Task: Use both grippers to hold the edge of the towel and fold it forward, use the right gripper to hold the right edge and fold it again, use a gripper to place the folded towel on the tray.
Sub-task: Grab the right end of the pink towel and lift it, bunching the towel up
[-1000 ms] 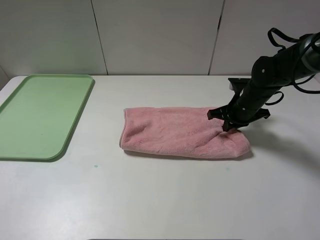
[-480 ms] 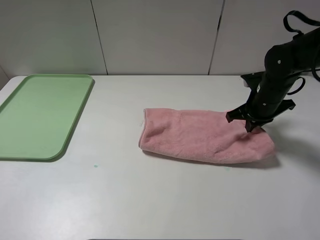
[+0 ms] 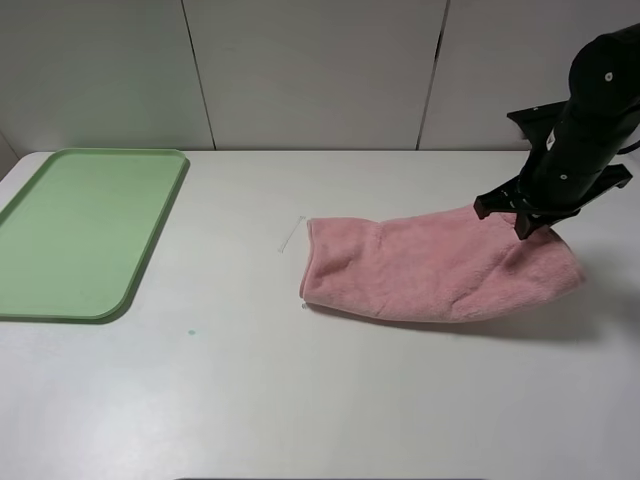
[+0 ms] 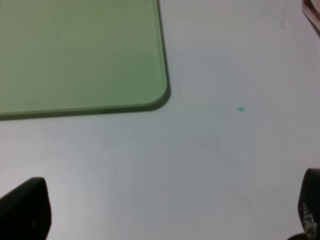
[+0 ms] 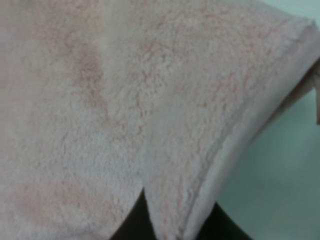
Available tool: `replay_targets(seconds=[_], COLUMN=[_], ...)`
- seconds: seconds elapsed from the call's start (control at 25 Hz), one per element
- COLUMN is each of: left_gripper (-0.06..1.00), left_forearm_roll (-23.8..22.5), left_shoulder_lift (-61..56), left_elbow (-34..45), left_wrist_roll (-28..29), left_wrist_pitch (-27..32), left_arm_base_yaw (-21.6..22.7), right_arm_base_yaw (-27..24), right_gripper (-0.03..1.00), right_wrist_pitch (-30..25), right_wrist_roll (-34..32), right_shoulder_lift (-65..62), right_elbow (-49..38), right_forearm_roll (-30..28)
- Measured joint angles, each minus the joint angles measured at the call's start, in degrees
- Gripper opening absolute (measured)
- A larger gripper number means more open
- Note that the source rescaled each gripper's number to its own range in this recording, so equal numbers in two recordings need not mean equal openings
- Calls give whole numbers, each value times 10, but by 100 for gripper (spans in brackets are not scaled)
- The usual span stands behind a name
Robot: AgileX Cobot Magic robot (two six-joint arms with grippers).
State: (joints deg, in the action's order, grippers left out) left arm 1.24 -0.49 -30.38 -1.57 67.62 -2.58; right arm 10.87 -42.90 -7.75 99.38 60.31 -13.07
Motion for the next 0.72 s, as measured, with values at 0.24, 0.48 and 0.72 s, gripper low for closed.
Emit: replay_targets(seconds=[0.24, 0.48, 0.72], left_gripper=[100, 100, 100], left_forearm_roll=[0, 0, 0], left_shoulder_lift=[0, 0, 0], left_elbow=[0, 0, 0], left_wrist_roll=[0, 0, 0], left_wrist_pitch=[0, 0, 0], left_arm_base_yaw=[0, 0, 0], right_arm_base_yaw=[0, 0, 0], right_gripper=[6, 6, 6], right_wrist_pitch=[-66, -109, -133], right_wrist_roll=[0, 2, 3], right_shoulder_lift=[-18, -37, -39], right_elbow=[39, 88, 110], right_forearm_roll=[-27, -50, -60])
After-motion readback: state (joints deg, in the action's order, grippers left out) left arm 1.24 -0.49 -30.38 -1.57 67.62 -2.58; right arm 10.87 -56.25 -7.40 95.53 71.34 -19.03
